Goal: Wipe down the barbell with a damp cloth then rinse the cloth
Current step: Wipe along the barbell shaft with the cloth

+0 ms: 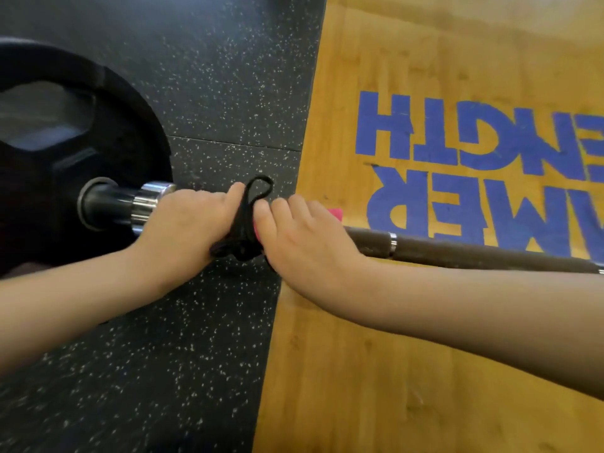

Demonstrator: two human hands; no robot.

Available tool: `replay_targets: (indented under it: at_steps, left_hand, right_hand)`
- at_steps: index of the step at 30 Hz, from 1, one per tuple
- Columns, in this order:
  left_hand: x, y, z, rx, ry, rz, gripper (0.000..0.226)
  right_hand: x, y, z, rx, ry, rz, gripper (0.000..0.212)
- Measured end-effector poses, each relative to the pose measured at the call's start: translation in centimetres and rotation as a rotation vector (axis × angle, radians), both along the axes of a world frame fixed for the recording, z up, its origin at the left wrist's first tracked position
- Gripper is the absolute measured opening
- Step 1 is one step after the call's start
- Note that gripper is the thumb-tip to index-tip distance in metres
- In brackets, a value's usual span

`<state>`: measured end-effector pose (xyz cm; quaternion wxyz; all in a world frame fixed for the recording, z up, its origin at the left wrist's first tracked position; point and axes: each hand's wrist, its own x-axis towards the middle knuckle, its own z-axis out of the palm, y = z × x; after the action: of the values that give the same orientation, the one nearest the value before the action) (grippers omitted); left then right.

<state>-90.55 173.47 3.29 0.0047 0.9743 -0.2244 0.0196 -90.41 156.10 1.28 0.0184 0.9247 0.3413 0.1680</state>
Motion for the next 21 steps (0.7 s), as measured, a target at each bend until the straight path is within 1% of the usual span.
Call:
replay_targets:
  at_steps: [1, 3, 5, 6, 7, 10, 12, 13, 14, 15, 17, 18, 19, 21]
  left_hand:
    - [0.0, 0.1, 0.1, -0.034, 0.005, -0.004, 0.025]
    - [0.0, 0.3, 0.1, -0.039, 0.015, -0.011, 0.027]
    - [0.1, 0.3, 0.2, -0.014, 0.07, -0.002, 0.027]
    - [0.3, 0.1, 0.6, 0.005, 0.126, 0.019, 0.025]
    - [0.6, 0.1, 0.9, 0.035, 0.2, 0.044, 0.023]
    - [2.4, -0.3, 2.0, 0.129, 0.439, 0.053, 0.019]
    - [3.8, -0.8, 2.4, 0.094, 0.614, 0.078, 0.016]
    - [4.4, -1.1, 2.4, 0.053, 0.703, 0.107, 0.016]
    - [5.0, -1.4, 2.4, 0.022, 0.793, 0.136, 0.021]
    - [5.5, -1.6, 2.4, 0.011, 0.883, 0.158, 0.028]
    - [6.1, -1.6, 2.2, 0.027, 1.045, 0.179, 0.031]
    - [6.3, -1.6, 2.1, 0.037, 1.084, 0.174, 0.03]
    - [6.3, -1.5, 2.0, 0.052, 1.08, 0.159, 0.03]
    - [6.1, -1.4, 2.1, 0.078, 0.991, 0.108, 0.026]
  right_hand:
    - [0.2, 1.6, -0.1, 0.035, 0.016, 0.009, 0.034]
    - [0.5, 2.9, -0.2, 0.064, 0.033, 0.003, 0.031]
    - [0.7, 2.3, -0.5, 0.028, -0.002, 0.05, 0.02]
    - [0.9, 1.8, -0.6, 0.012, -0.021, 0.08, 0.015]
    - [1.1, 1.4, -0.6, 0.004, -0.027, 0.098, 0.015]
    - [1.4, 0.9, -0.4, -0.042, -0.018, 0.1, 0.023]
    - [1.4, -0.1, -0.2, -0.078, -0.036, 0.085, 0.019]
    - [1.3, -1.0, 0.0, -0.083, -0.041, 0.075, 0.024]
    - [1.2, -2.2, 0.1, -0.092, -0.035, 0.07, 0.031]
    - [1.0, -3.6, 0.2, -0.101, -0.029, 0.071, 0.035]
    - [0.6, -6.5, 0.4, -0.121, -0.013, 0.065, 0.04]
    - [0.5, -7.7, 0.5, -0.123, -0.003, 0.058, 0.041]
    - [0.3, -8.7, 0.6, -0.126, 0.014, 0.047, 0.042]
    - [0.1, -10.0, 0.9, -0.144, 0.039, 0.021, 0.043]
